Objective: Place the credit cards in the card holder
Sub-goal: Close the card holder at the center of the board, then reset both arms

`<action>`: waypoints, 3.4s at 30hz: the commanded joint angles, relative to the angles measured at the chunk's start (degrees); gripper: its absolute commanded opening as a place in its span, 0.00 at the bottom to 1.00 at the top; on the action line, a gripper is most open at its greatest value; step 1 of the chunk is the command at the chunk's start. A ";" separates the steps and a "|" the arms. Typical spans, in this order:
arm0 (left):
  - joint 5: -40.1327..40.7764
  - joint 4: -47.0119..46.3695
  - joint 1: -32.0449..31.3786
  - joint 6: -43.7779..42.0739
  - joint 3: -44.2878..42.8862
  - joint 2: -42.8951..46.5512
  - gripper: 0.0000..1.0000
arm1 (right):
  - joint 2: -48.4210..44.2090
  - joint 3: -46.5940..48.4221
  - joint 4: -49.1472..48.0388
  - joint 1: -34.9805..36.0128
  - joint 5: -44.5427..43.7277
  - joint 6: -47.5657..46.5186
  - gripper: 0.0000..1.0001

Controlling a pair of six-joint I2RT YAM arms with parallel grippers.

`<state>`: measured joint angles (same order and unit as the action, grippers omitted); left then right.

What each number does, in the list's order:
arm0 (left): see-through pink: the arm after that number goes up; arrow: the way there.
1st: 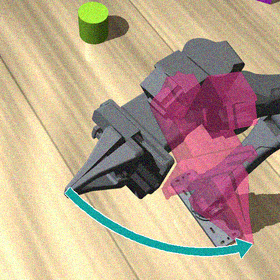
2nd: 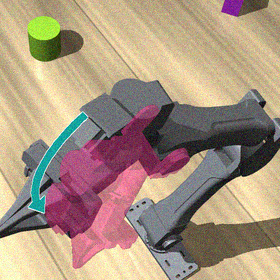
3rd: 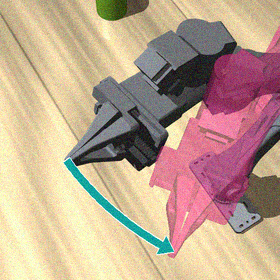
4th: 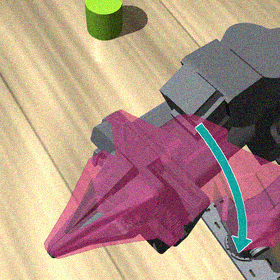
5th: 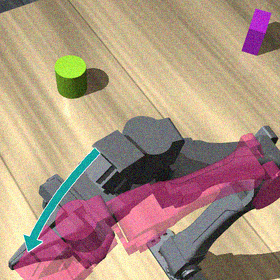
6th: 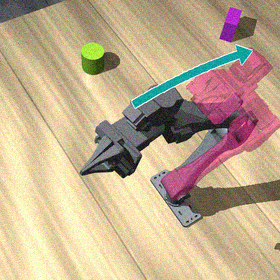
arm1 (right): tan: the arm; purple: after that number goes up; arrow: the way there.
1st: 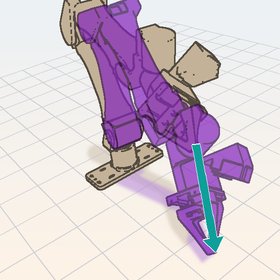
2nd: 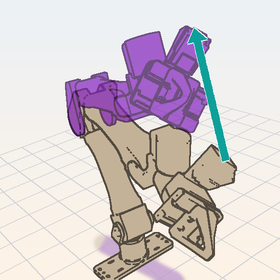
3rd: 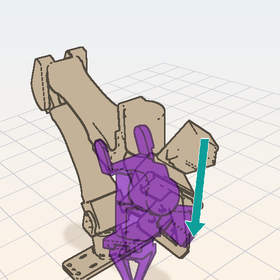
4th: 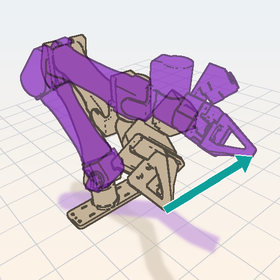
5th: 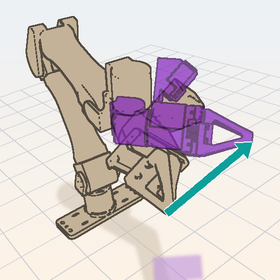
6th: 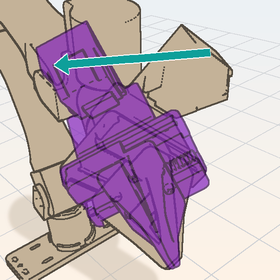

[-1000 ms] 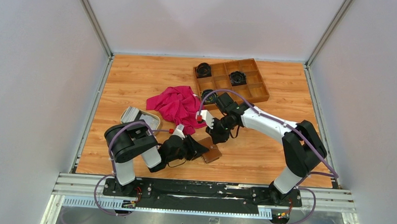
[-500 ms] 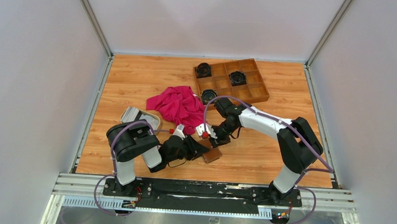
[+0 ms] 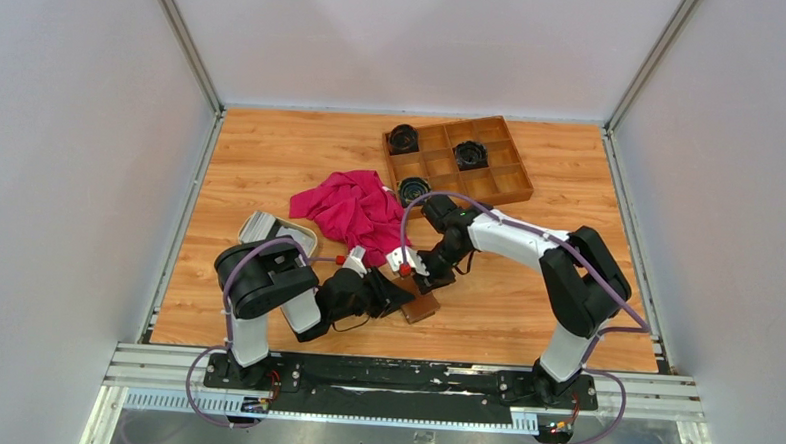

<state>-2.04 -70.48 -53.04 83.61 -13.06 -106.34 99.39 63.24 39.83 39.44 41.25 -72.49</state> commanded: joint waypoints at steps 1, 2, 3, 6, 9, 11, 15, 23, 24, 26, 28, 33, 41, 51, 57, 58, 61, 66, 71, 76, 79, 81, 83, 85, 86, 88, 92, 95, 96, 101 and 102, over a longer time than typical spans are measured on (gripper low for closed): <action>1.08 10.62 0.13 -2.58 1.98 -2.82 0.29 | 1.32 1.35 1.52 -0.57 -0.69 -0.66 0.14; 1.08 10.62 0.13 -2.62 1.86 -2.82 0.29 | 1.35 1.36 1.52 -0.59 -0.73 -0.56 0.14; 1.00 10.62 0.13 -2.66 1.89 -2.82 0.29 | 1.43 1.43 1.54 -0.55 -0.74 -0.55 0.14; 0.98 10.62 0.13 -2.67 1.90 -2.82 0.29 | 1.91 1.47 1.44 -0.27 -0.94 -0.46 0.14; 0.92 10.54 0.15 -2.66 1.87 -2.84 0.29 | 2.29 1.36 1.47 0.26 -1.25 -0.52 0.14; 0.90 10.54 0.13 -2.67 1.79 -2.89 0.29 | 2.37 1.36 1.47 0.61 -1.42 -0.47 0.14; 0.66 10.54 0.13 -2.67 1.72 -3.07 0.29 | 2.62 1.44 1.47 1.44 -2.06 -0.12 0.14; 0.61 10.36 0.21 -2.67 1.63 -3.33 0.29 | 1.02 0.49 0.45 4.52 -5.24 0.81 0.14; 0.56 10.36 0.21 -2.62 1.59 -3.34 0.29 | 0.86 0.21 0.09 5.31 -6.10 0.97 0.14; 0.59 10.36 0.21 -2.58 1.69 -3.34 0.29 | 0.68 -0.31 -0.54 6.84 -8.07 1.47 0.14; 0.68 10.23 0.29 -2.58 1.80 -3.34 0.29 | 0.62 -1.01 -1.38 8.34 -9.93 2.23 0.14; 0.58 10.18 0.30 -2.58 1.80 -3.34 0.29 | 1.11 -1.71 -2.24 10.83 -13.11 3.93 0.13; 0.53 9.77 0.30 -2.49 1.84 -3.51 0.29 | 2.85 -1.80 -2.14 13.80 -15.93 4.95 0.09; 0.40 8.43 0.54 -2.40 2.29 -3.61 0.29 | 2.77 -1.71 -1.85 16.01 -17.91 7.36 0.10; -0.19 5.60 1.33 -3.18 3.77 -3.48 0.34 | -2.84 0.59 -0.35 11.55 -16.06 11.05 0.21; -0.08 4.82 1.43 -3.67 4.08 -3.31 0.36 | -4.19 0.52 -0.15 10.33 -14.98 11.40 0.24; -0.47 3.79 1.85 -5.52 4.50 -2.79 0.40 | -8.57 -0.46 0.15 6.97 -12.25 12.30 0.31; -0.11 7.91 2.62 -10.63 4.19 1.39 0.46 | -16.74 -2.59 0.49 1.12 -8.38 13.07 0.54; 5.13 28.58 2.77 -20.94 2.42 15.51 0.47 | -23.53 -2.05 0.81 -7.35 -4.18 17.32 0.64; 10.83 46.76 2.76 -34.18 1.37 35.99 0.48 | -28.39 0.21 2.52 -15.33 -0.19 21.60 0.68; 12.33 56.38 2.76 -42.11 -2.04 47.18 0.50 | -31.98 0.66 2.57 -20.20 2.79 23.54 0.71; 15.13 65.98 2.79 -48.05 -6.57 53.66 0.56 | -33.90 1.30 2.65 -23.15 3.63 25.91 0.73; 19.39 76.28 2.86 -53.30 -12.03 59.14 0.67 | -35.67 1.95 2.83 -25.67 3.23 28.34 0.75; 22.84 83.50 2.85 -58.88 -17.52 63.68 0.81 | -36.99 2.70 3.12 -27.42 1.92 30.69 0.76; 24.10 86.10 2.89 -61.51 -19.98 65.75 0.89 | -37.57 3.25 3.43 -28.27 1.56 31.52 0.78; 24.95 89.89 3.02 -66.72 -24.21 69.79 0.99 | -38.23 4.64 3.77 -30.10 0.92 34.32 0.81; 25.17 94.40 3.64 -72.05 -33.02 72.52 1.00 | -39.06 8.79 4.09 -33.02 2.43 41.62 0.96; 22.46 98.77 6.47 -73.22 -39.54 70.65 1.00 | -38.86 11.75 3.61 -34.58 5.00 47.56 1.00; 19.91 99.95 8.37 -73.15 -41.43 69.79 1.00 | -38.41 12.85 3.28 -35.01 5.20 50.63 1.00; -1.67 100.62 25.96 -69.62 -46.14 66.16 1.00 | -39.10 16.33 0.01 -36.04 -5.90 61.97 1.00; -8.13 99.56 31.25 -68.15 -45.74 65.46 1.00 | -39.50 16.82 -0.02 -36.26 -6.71 61.79 1.00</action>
<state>10.74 25.71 -35.07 13.72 -57.84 -38.11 61.19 77.54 41.15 4.69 41.25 -20.23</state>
